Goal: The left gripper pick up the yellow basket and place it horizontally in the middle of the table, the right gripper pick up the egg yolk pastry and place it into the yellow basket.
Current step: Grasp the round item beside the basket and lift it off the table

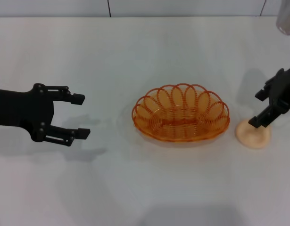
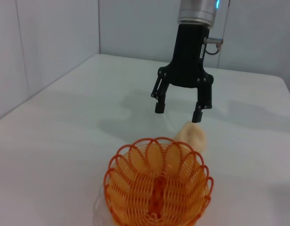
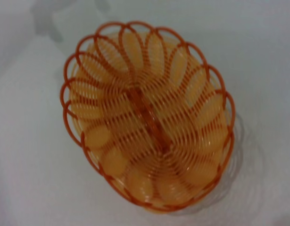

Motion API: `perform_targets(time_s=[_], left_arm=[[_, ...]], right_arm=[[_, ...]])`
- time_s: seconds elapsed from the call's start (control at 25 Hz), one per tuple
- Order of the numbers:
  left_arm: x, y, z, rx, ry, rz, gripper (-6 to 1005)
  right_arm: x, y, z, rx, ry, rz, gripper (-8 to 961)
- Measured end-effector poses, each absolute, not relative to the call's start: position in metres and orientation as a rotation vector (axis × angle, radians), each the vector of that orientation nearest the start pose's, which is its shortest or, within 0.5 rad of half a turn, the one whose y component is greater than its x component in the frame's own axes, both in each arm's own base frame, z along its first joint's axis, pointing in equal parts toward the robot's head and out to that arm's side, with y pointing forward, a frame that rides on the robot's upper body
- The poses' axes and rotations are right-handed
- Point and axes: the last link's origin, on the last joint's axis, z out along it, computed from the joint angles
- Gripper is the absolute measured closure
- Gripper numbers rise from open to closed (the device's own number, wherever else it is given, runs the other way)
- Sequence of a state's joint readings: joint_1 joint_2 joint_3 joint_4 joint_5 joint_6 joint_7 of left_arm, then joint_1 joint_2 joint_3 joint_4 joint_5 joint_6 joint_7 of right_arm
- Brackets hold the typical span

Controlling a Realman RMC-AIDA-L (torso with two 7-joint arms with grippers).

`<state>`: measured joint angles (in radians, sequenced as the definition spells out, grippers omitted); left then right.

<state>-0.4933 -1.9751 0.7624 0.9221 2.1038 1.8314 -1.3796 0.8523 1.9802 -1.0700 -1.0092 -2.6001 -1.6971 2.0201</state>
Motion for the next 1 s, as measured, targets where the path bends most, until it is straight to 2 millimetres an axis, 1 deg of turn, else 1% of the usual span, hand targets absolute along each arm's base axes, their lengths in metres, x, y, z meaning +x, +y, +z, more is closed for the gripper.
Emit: perform_targets(time_s=[0.28, 0.4, 0.52, 0.72, 1.0], left_arm=[[-0.264, 0.309, 0.059, -2.970, -0.269, -0.410, 146], [-0.266, 0.307, 0.057, -2.970, -0.270, -0.412, 146], [-0.265, 0.306, 0.055, -2.971, -0.269, -0.418, 146], [-0.267, 0.306, 0.054, -2.964, -0.276, -0.418, 146], [-0.268, 0.305, 0.053, -2.960, -0.281, -0.418, 146]], right_arm=[[0.196, 0.387, 0.031, -2.876, 0.624, -0.645, 265], [0.197, 0.386, 0.030, -2.877, 0.630, -0.650, 267], [0.203, 0.384, 0.027, -2.863, 0.650, -0.639, 269], [0.207, 0.383, 0.025, -2.856, 0.656, -0.638, 272], [0.210, 0.382, 0.025, -2.854, 0.667, -0.632, 427]])
